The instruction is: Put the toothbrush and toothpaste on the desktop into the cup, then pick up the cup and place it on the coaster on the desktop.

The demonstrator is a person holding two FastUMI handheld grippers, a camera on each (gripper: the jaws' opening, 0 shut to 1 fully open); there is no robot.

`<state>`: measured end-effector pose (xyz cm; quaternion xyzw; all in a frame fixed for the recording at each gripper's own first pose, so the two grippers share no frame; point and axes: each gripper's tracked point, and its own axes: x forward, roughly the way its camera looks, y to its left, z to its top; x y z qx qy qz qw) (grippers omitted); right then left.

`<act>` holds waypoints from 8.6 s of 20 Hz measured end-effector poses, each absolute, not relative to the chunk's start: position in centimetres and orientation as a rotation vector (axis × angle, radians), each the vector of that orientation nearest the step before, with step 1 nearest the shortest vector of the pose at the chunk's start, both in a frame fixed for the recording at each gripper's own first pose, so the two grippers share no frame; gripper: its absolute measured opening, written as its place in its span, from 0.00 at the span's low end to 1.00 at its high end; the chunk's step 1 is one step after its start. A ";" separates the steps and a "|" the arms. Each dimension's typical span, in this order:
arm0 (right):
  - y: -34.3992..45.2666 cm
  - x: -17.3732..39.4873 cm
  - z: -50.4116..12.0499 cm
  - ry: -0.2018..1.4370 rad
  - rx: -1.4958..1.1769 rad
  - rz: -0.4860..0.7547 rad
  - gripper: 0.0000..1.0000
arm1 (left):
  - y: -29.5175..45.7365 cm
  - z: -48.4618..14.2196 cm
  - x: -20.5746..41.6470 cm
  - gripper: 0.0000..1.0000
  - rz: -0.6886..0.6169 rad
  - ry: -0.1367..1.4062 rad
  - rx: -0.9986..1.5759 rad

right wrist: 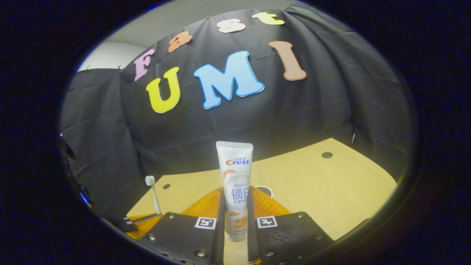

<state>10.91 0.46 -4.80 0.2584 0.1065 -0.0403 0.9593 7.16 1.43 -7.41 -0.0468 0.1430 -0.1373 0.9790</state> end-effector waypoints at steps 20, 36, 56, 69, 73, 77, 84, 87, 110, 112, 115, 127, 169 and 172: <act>-1.5 22.0 -14.7 0.298 0.305 -0.208 0.25 | 1.3 -4.3 11.5 0.07 -0.309 0.188 -0.111; -0.9 19.4 -15.4 0.389 0.125 -0.133 0.60 | -0.7 -5.5 12.7 0.08 -0.301 0.230 -0.152; -5.3 0.1 -11.2 0.460 0.302 -0.311 0.64 | -10.5 -0.9 20.0 0.07 -0.566 -0.035 -0.341; -5.8 -2.8 -12.4 0.532 0.430 -0.357 0.64 | -14.0 -9.3 23.8 0.07 -0.564 0.114 -0.300; -5.6 -2.5 -12.5 0.538 0.431 -0.331 0.65 | -14.6 -9.6 23.1 0.14 -0.577 0.138 -0.257; -5.5 -2.5 -12.1 0.536 0.428 -0.320 0.65 | -14.7 -9.8 22.3 0.19 -0.592 0.164 -0.230; -5.1 -1.9 -11.8 0.540 0.399 -0.300 0.65 | -12.5 -9.7 20.5 0.69 -0.548 0.213 -0.220; -4.7 -1.5 -11.9 0.572 0.396 -0.294 0.65 | -10.9 -8.6 19.0 0.85 -0.524 0.214 -0.201; -0.3 7.9 -16.9 0.842 0.411 -0.040 0.99 | -2.0 -2.2 8.8 0.88 -0.270 0.233 -0.168; 0.2 8.5 -17.1 0.876 0.413 -0.026 0.99 | -1.5 -2.3 8.6 0.93 -0.261 0.254 -0.182; 0.2 9.5 -17.3 0.924 0.402 -0.026 0.99 | -0.7 -3.1 8.4 0.93 -0.246 0.291 -0.184; 0.7 13.3 -19.2 1.167 0.346 -0.042 0.99 | 1.0 -6.0 8.9 0.94 -0.263 0.393 -0.239; 6.0 15.6 -20.7 1.326 0.298 0.058 0.24 | 4.2 -9.2 8.5 0.94 -0.212 0.465 -0.291; 8.3 15.7 -20.1 1.317 0.278 0.095 0.24 | 5.4 -9.3 7.5 0.94 -0.198 0.466 -0.290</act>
